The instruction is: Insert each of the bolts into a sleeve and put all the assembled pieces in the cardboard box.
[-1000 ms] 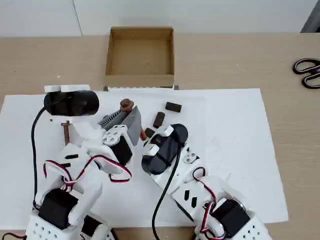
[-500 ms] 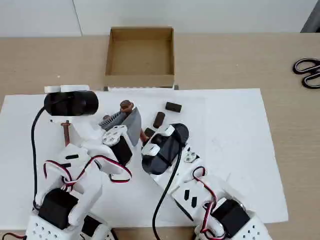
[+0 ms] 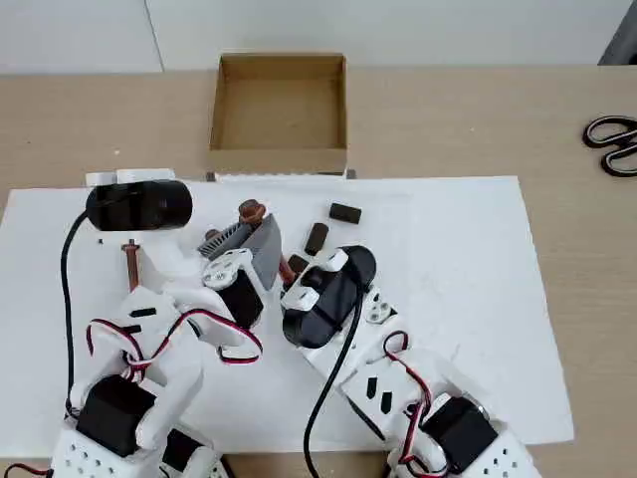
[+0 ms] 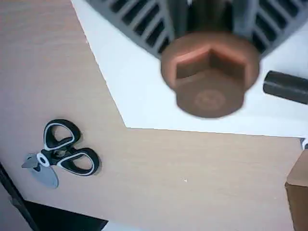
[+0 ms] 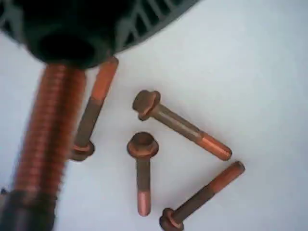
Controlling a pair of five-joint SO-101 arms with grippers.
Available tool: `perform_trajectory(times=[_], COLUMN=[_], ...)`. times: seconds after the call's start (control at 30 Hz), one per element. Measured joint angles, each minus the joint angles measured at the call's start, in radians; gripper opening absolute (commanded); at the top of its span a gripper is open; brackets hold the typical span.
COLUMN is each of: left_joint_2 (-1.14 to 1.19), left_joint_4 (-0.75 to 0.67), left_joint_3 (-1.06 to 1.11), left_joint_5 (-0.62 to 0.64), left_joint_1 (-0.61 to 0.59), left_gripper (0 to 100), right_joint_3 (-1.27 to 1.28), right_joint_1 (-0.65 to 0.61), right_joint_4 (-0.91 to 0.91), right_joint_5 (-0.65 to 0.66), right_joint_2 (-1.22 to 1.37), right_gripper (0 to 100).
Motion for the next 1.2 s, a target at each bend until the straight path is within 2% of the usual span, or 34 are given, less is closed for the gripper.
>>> perform_trajectory(times=[0.83, 1.2], left_joint_2=[-0.015, -0.020], left_joint_4=[-0.003, 0.017], left_joint_3=[0.066, 0.071], left_joint_5=[0.023, 0.035], left_joint_1=[0.003, 0.092], left_gripper=[0, 0], right_joint_3=[0.002, -0.002], right_joint_1=[-0.002, 0.006], right_joint_4=[-0.021, -0.058], right_joint_5=[0.000, 0.060], right_joint_2=[0.002, 0.002], right_gripper=[0.2, 0.2])
